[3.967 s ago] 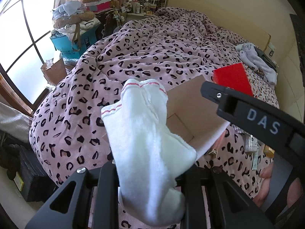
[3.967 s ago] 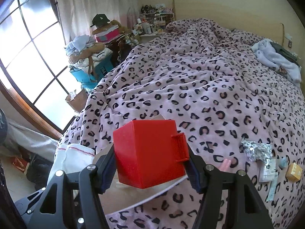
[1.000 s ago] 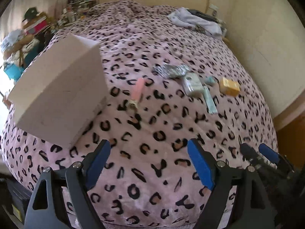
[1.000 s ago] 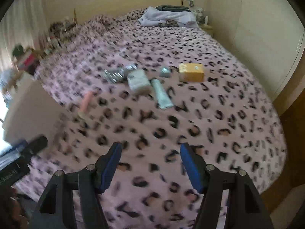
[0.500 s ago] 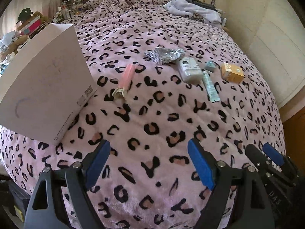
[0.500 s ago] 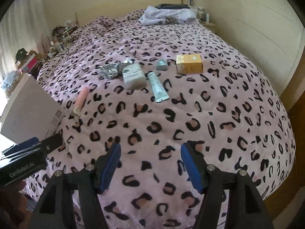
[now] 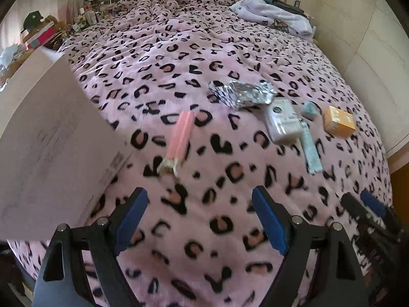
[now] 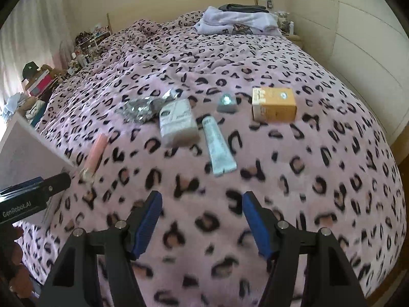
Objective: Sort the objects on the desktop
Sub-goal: 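Grasp the pink hair roller with the left tool while the right tool grasps the lotion tube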
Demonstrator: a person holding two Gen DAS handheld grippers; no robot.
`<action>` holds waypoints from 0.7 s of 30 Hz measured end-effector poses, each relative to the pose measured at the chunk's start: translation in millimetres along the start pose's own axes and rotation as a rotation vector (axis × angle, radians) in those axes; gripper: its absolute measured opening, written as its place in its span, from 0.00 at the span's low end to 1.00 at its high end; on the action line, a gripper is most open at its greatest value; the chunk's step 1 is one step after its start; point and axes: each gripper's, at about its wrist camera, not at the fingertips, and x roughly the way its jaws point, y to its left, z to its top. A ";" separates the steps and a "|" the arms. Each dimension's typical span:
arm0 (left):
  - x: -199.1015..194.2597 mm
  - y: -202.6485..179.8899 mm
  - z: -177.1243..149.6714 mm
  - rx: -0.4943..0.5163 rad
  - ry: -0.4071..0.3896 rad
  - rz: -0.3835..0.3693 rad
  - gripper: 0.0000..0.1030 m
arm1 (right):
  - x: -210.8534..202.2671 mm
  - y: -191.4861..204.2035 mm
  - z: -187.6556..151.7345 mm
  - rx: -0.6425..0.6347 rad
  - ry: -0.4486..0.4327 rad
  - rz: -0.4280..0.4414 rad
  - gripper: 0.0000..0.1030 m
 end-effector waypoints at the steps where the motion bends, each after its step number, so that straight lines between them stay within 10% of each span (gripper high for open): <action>1: 7.4 -0.4 5.4 0.005 0.002 0.004 0.83 | 8.6 -1.0 7.8 -0.007 0.005 0.001 0.65; 21: 131.6 13.2 37.3 -0.033 0.111 -0.003 0.83 | 137.3 -12.3 50.6 -0.130 0.129 -0.011 0.65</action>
